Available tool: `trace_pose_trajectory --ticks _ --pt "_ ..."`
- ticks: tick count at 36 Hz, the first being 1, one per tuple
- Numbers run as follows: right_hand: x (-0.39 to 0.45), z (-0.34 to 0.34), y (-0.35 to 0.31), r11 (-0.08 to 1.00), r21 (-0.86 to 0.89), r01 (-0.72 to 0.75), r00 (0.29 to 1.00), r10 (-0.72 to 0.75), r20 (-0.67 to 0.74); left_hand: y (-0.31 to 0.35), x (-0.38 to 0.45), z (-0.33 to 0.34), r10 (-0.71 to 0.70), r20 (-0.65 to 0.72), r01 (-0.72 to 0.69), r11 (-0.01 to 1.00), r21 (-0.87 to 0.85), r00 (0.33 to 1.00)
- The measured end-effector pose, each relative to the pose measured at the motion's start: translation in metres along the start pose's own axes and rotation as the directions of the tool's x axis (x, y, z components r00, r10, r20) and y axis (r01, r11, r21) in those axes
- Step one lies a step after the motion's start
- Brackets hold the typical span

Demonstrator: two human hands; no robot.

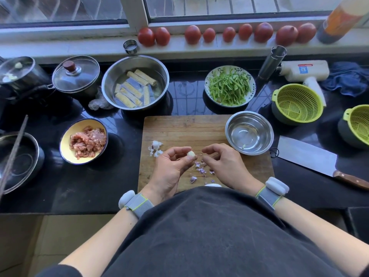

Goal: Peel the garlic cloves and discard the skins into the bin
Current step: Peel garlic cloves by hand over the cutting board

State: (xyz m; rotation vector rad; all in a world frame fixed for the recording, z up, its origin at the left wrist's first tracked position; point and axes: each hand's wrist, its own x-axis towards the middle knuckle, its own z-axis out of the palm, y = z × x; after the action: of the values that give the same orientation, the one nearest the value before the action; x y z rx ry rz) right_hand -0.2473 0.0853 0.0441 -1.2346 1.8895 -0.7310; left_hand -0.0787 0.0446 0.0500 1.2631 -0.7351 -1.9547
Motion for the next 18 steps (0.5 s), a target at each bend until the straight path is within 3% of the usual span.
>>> trace_pose_trajectory --ticks 3,18 --pt "-0.0017 0.0001 -0.0073 0.998 0.056 0.035 0.999 -0.036 0.027 -0.0005 -0.0004 0.0015 0.012 -0.008 -0.012 1.000 0.021 1.000" --pt "-0.0061 -0.0009 -0.0111 0.967 -0.125 0.220 0.975 -0.221 0.007 0.0032 -0.0037 0.0020 0.173 0.037 -0.175 0.911 0.373 0.984"
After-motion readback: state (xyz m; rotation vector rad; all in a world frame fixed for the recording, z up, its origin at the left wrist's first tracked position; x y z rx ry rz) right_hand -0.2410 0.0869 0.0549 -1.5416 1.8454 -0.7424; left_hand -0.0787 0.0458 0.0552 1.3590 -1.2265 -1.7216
